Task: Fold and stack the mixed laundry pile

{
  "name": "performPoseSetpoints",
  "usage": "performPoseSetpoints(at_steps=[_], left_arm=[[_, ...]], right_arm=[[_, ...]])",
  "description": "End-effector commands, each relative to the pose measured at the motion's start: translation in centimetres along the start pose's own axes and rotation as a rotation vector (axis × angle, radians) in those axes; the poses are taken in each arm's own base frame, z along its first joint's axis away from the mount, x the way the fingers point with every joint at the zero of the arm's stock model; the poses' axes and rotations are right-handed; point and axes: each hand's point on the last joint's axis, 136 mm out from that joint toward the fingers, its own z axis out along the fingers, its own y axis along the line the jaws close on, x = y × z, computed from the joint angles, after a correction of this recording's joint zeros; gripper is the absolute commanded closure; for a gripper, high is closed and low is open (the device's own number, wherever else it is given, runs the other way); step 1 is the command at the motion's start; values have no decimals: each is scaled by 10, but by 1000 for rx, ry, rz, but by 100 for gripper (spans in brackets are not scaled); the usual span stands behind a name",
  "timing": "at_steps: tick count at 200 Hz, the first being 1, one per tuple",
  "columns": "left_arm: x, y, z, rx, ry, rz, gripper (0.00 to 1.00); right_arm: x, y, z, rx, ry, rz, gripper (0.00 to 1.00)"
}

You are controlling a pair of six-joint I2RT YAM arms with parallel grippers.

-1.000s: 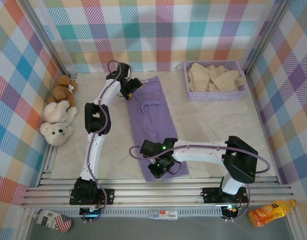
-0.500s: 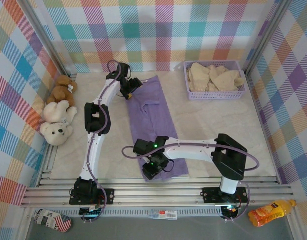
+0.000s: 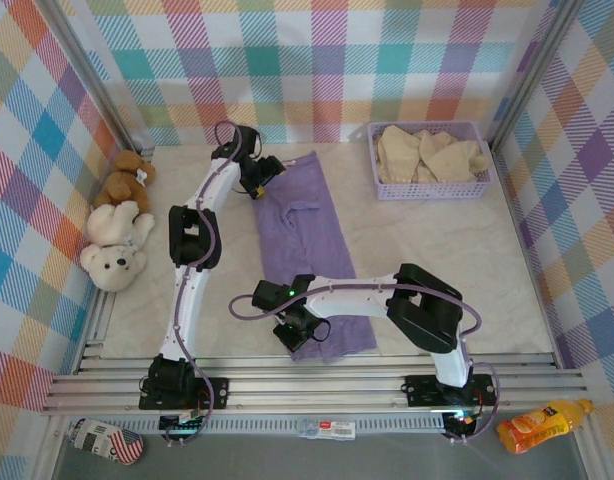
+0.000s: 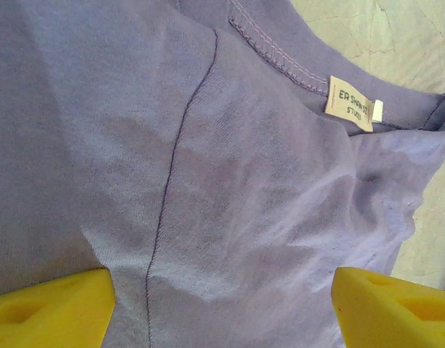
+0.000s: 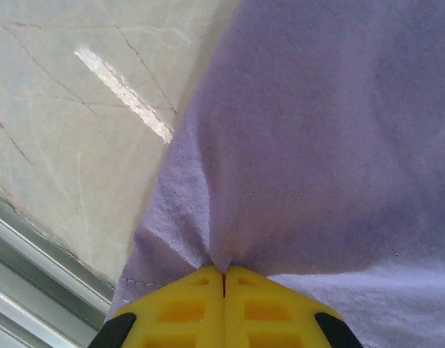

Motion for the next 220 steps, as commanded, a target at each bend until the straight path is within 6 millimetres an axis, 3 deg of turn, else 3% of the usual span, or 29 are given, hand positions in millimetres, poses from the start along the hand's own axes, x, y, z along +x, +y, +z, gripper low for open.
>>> performPoseSetpoints(at_steps=[1, 27, 49, 89, 110, 142, 166, 180, 189, 220], left_arm=[[24, 58, 37, -139, 101, -62, 20], [22, 57, 39, -131, 93, -72, 20], [18, 53, 43, -112, 76, -88, 20], [11, 43, 48, -62, 50, -114, 21], [7, 37, 45, -50, 36, -112, 21], [4, 32, 45, -32, 32, -110, 20], [1, 24, 41, -7, 29, -102, 18], [-5, 16, 31, 3, 14, -80, 13], [-11, 10, 21, 8, -5, -70, 0], [-39, -18, -29, 73, -96, -44, 0]], right_arm=[[3, 0, -24, 1, -39, -2, 100], [22, 7, -37, -45, -18, -17, 100], [34, 23, -33, -118, 14, -60, 100], [27, 26, -21, -111, 41, -90, 91], [27, 27, -20, -121, 45, -109, 92], [23, 27, -27, -128, 29, -139, 83], [12, 11, -40, -192, -3, 0, 66], [3, -10, -53, -162, -61, 55, 61], [-2, -25, -62, -144, -94, 89, 58], [-7, -79, -77, -83, -154, 225, 39]])
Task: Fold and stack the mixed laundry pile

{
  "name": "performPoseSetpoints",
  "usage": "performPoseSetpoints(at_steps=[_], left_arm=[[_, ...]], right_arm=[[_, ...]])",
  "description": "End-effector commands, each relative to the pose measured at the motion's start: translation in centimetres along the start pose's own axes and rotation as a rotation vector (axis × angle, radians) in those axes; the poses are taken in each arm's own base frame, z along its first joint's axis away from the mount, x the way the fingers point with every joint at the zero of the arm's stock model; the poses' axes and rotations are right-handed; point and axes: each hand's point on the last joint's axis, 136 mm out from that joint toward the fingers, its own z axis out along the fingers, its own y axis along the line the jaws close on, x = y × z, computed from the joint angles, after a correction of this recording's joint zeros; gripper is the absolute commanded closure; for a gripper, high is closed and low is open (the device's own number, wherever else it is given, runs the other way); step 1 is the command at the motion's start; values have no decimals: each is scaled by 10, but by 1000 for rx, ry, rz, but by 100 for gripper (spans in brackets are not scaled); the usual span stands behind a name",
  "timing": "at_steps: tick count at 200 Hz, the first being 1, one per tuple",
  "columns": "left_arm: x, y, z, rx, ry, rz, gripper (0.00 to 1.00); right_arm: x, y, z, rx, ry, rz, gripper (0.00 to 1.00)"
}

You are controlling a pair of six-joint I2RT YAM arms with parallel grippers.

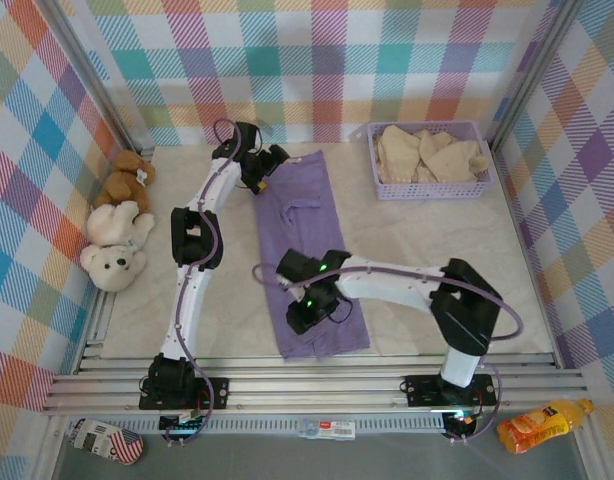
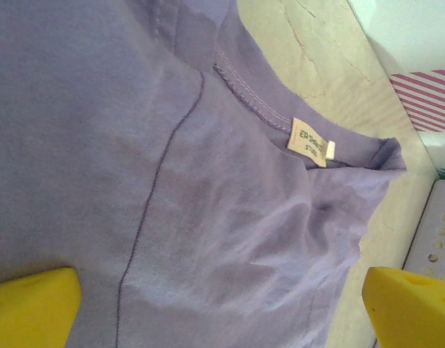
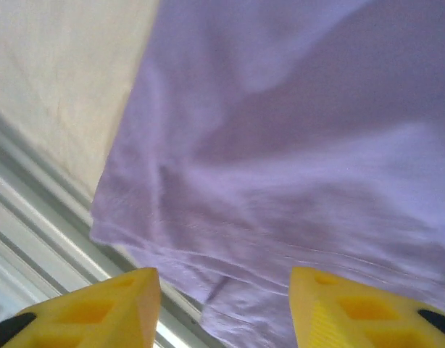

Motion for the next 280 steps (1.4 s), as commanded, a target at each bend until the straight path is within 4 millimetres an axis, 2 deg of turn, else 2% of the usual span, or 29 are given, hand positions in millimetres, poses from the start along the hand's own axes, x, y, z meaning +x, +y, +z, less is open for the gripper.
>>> performPoseSetpoints(at_steps=[1, 29, 49, 75, 94, 108, 124, 134, 148, 163, 176, 189, 198, 210, 234, 260, 270, 280], left_arm=[[-24, 3, -31, -27, -52, 2, 0], [-41, -23, -86, -10, -127, 57, 0], [-35, -34, -118, -12, -128, 91, 0], [-8, -38, -146, -50, -99, 138, 0], [27, -31, -148, -81, -62, 147, 0], [55, -17, -142, -99, -36, 125, 4], [80, -2, -133, -108, -27, 85, 16], [91, 8, -125, -116, -25, 58, 30], [98, 23, -114, -157, -31, 34, 59], [102, 32, -99, -190, -28, 33, 72], [102, 40, -83, -223, -15, 32, 74], [101, 49, -67, -261, -1, 35, 74], [99, 53, -58, -280, 4, 42, 74], [98, 57, -46, -300, 14, 45, 73], [98, 58, -22, -302, 49, 48, 70], [92, 48, 0, -276, 79, 63, 64], [87, 39, 4, -260, 80, 78, 58], [81, 32, 6, -246, 83, 94, 44]], right_arm=[[-5, -34, -21, 52, -61, 91, 39], [-15, -67, -36, 71, -119, 188, 31], [-21, -84, -41, 72, -150, 247, 27], [-29, -106, -40, 92, -168, 309, 26], [-30, -122, -33, 98, -151, 386, 29], [-32, -131, -30, 102, -154, 423, 34], [-35, -141, -27, 108, -160, 461, 37], [-39, -147, -25, 110, -161, 491, 40], [-44, -154, -21, 110, -153, 522, 43], [-49, -160, -18, 116, -149, 553, 44], [-52, -163, -18, 115, -154, 573, 44], [-54, -164, -22, 114, -170, 590, 37], [-52, -168, -26, 133, -187, 618, 25], [-48, -179, -35, 197, -205, 669, 0], [-45, -181, -46, 201, -227, 684, 1], [-45, -166, -50, 120, -231, 665, 1], [-45, -160, -49, 85, -229, 657, 1], [-46, -153, -48, 46, -234, 648, 0]])
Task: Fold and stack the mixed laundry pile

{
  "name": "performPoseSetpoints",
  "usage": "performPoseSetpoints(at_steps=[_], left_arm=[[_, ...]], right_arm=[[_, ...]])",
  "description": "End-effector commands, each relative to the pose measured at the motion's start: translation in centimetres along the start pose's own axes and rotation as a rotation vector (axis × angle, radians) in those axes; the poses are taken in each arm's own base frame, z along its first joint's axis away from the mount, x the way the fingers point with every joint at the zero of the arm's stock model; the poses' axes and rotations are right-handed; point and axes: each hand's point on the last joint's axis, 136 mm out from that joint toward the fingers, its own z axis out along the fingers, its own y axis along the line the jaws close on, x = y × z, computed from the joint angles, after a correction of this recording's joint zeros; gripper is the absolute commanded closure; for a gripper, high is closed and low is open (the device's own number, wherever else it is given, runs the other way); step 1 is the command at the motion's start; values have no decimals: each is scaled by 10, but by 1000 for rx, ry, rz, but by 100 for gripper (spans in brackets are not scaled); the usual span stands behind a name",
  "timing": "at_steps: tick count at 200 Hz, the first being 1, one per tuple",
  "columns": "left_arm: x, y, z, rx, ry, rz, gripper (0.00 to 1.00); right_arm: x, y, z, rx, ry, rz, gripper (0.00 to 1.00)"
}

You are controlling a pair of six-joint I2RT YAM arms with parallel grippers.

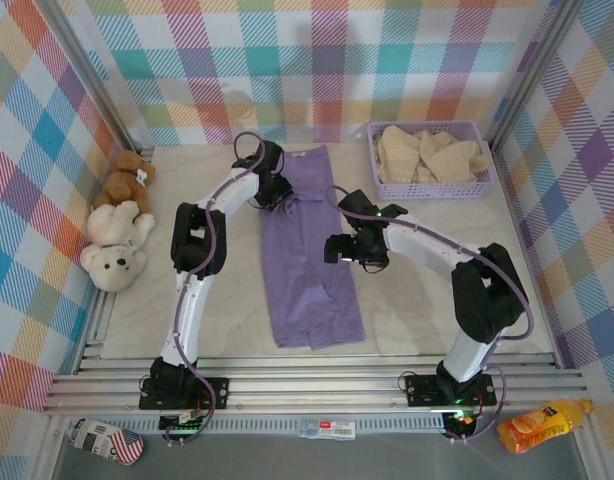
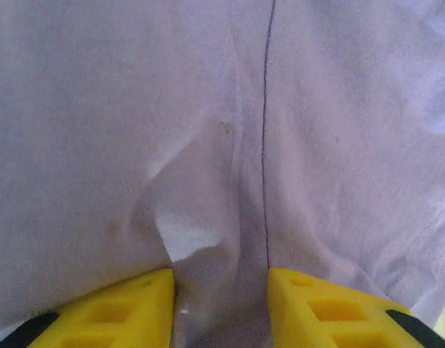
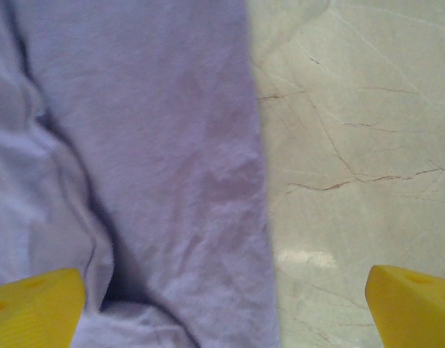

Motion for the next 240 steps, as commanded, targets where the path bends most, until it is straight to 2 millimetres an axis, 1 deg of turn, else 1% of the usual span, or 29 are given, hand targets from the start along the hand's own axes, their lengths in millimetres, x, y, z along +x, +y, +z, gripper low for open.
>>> performPoseSetpoints(at_steps=[1, 12, 25, 29, 35, 40, 46, 56, 69, 70, 75, 76, 77, 78, 79, 86, 92, 94, 103, 107, 118, 133, 135, 157, 173, 189, 216, 224, 240], left_arm=[[-3, 3, 11, -19, 49, 31, 43], [-9, -7, 4, 3, 46, 49, 28], [-13, -16, -13, 17, 43, 80, 16], [-13, -17, -21, 16, 41, 93, 11], [-13, -19, -34, 16, 39, 117, 7], [-11, -18, -42, 9, 41, 142, 6], [-9, -18, -57, -1, 36, 174, 4], [-3, -15, -83, -17, 21, 233, 4], [11, -4, -113, -45, 4, 305, 4], [13, -1, -112, -51, 7, 310, 4], [18, 0, -128, -47, -10, 333, 5], [24, 7, -126, -61, 4, 334, 5], [25, 8, -128, -62, 3, 338, 5], [24, 5, -133, -54, -7, 342, 5], [29, 11, -132, -65, 3, 345, 5], [39, 17, -147, -67, -9, 365, 7], [52, 27, -155, -81, -6, 379, 8], [54, 27, -162, -75, -16, 384, 8], [74, 40, -173, -87, -15, 399, 12], [82, 44, -180, -85, -23, 404, 13], [108, 55, -192, -89, -31, 431, 17], [147, 68, -201, -114, -35, 481, 23], [151, 68, -203, -110, -41, 489, 24], [207, 87, -201, -125, -34, 566, 29], [236, 101, -201, -145, -39, 630, 30], [256, 114, -200, -178, -49, 704, 32], [280, 124, -195, -209, -55, 838, 33], [285, 124, -193, -222, -59, 874, 35], [294, 127, -187, -257, -63, 946, 41]], right_arm=[[10, 12, -8, -93, 26, 8, 0], [13, 18, -9, -133, 36, 5, 4], [19, 26, -9, -189, 53, -8, 9], [21, 29, -9, -208, 60, -14, 12], [24, 32, -10, -228, 69, -24, 14], [27, 34, -10, -237, 78, -36, 15], [30, 36, -10, -246, 83, -49, 16], [35, 37, -9, -257, 95, -66, 18], [41, 38, -9, -276, 111, -75, 21], [41, 38, -9, -278, 113, -76, 21], [44, 39, -7, -286, 120, -79, 22], [44, 39, -7, -289, 121, -79, 22], [44, 39, -7, -290, 122, -79, 22], [45, 39, -7, -292, 124, -80, 23], [46, 39, -7, -294, 126, -81, 23], [48, 39, -6, -301, 133, -82, 25], [50, 39, -4, -305, 142, -81, 27], [51, 39, -4, -308, 144, -81, 28], [53, 41, -2, -320, 159, -81, 31], [54, 42, -1, -327, 163, -81, 33], [55, 43, 2, -331, 177, -73, 36], [56, 46, 8, -347, 195, -65, 42], [56, 47, 8, -352, 198, -66, 43], [57, 52, 15, -376, 222, -66, 48], [59, 52, 20, -376, 236, -71, 49], [61, 51, 23, -375, 247, -77, 49], [64, 49, 27, -370, 267, -68, 49], [66, 50, 28, -371, 274, -64, 49], [69, 48, 28, -371, 282, -56, 49]])
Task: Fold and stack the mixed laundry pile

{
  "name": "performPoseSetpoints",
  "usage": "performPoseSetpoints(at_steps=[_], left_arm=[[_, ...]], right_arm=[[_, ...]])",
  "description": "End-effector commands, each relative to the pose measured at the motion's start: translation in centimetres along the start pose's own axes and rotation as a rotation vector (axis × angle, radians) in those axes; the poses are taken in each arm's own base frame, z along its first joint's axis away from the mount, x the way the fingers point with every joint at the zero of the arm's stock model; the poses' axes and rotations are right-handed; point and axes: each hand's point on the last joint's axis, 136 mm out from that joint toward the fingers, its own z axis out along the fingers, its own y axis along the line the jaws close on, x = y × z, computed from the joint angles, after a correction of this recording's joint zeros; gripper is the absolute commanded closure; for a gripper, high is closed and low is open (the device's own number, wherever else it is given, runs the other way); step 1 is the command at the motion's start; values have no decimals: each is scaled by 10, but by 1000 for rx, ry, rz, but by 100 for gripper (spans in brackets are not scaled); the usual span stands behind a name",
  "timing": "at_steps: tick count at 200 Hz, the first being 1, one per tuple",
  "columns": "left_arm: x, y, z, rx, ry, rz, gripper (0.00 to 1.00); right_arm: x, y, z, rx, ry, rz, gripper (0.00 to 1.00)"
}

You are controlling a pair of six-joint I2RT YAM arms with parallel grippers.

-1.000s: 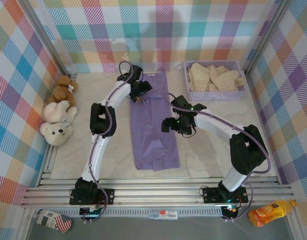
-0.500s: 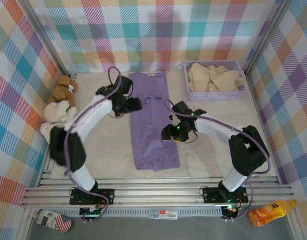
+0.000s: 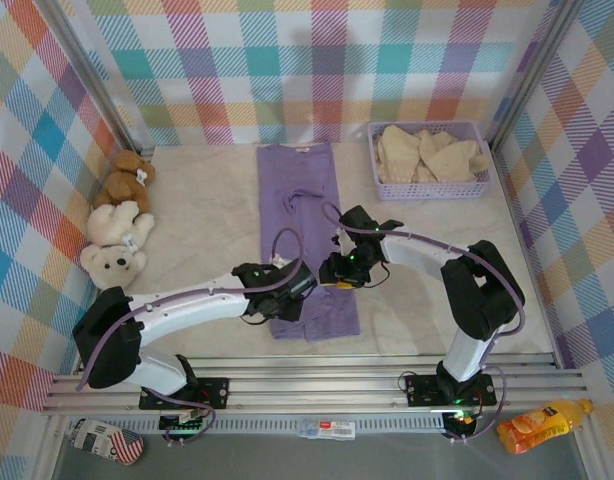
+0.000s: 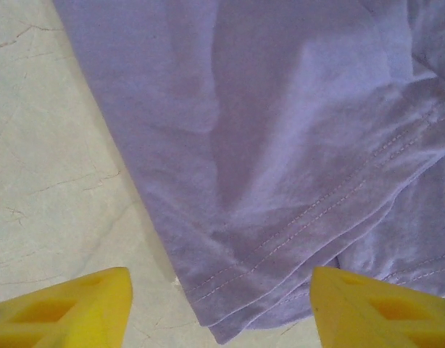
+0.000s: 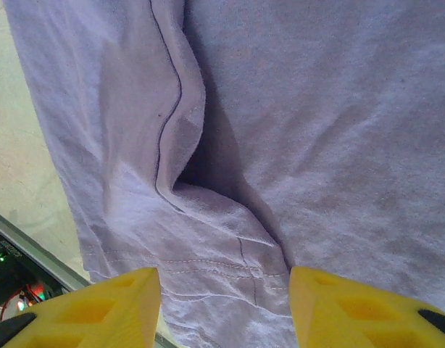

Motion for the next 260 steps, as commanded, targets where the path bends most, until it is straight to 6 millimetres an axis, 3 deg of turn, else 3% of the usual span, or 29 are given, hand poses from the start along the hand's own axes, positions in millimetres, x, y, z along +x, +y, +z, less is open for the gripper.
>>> performPoseSetpoints(at_steps=[1, 38, 67, 106, 152, 194, 219, 260], left_arm=[[2, 1, 3, -79, -49, 84, 42], [27, -19, 16, -72, -2, 192, 49], [44, -16, 25, -95, 32, 230, 50], [47, -14, 36, -117, 40, 254, 52], [51, -9, 52, -167, 61, 250, 61], [40, 3, 51, -178, 50, 190, 76], [35, 8, 50, -172, 50, 173, 100], [42, 14, 49, -162, 74, 147, 100]], right_arm=[[6, 4, 4, -27, 26, -6, 49], [11, -19, 11, 65, 34, 57, 51], [11, -24, 18, 76, 41, 99, 53], [13, -32, 27, 91, 63, 144, 55], [17, -34, 26, 97, 64, 147, 55], [24, -40, 27, 113, 75, 161, 56], [25, -43, 27, 123, 70, 167, 56], [24, -46, 27, 139, 64, 179, 56]])
